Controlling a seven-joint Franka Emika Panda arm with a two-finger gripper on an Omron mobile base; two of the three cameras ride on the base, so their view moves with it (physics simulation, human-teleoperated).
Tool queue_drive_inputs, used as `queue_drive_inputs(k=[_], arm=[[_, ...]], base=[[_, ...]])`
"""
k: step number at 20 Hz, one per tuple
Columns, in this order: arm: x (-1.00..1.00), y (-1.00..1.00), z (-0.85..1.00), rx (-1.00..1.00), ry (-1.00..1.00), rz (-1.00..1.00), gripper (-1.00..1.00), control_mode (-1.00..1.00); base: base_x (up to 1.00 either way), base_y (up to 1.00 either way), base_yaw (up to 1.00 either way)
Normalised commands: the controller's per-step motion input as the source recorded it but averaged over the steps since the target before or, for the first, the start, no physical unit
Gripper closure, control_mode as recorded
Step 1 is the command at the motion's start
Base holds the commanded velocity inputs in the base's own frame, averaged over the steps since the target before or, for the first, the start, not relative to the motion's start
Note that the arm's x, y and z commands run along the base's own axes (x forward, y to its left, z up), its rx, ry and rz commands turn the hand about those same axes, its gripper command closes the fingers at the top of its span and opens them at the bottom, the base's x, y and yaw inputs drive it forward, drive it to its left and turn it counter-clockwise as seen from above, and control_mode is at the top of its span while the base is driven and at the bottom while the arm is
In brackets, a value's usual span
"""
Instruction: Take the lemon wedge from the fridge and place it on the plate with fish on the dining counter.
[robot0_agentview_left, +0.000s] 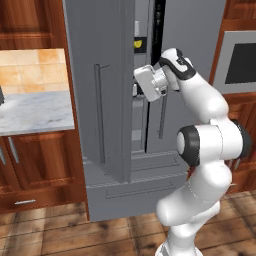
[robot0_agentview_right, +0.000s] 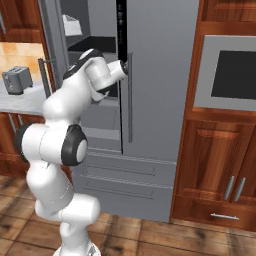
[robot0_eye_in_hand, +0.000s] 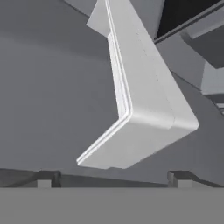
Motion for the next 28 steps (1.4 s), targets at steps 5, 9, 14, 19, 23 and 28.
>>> queue_drive_inputs(k=[5,9,14,19,23,28], arm=[[0.03,1.00,-0.12,-0.06,-0.12,0.04,-1.00,-1.00],[-0.02,1.00,-0.21,-0.03,-0.21,0.00,-1.00,-1.00],[-0.16,1.00,-0.25,-0.07,-0.27,0.00,-1.00,-1.00],[0.00,1.00,-0.38,0.14,-0.17,0.00,-1.00,-1.00],[0.03,1.00,-0.38,0.19,-0.09,0.00,-1.00,-1.00],[0.15,0.69,-0.33,0.05,0.07,0.02,-1.00,-1.00]], base=[[0.00,0.00,0.00],[0.00,0.00,0.00],[0.00,0.00,0.00],[0.00,0.00,0.00],[0.00,0.00,0.00],[0.00,0.00,0.00]])
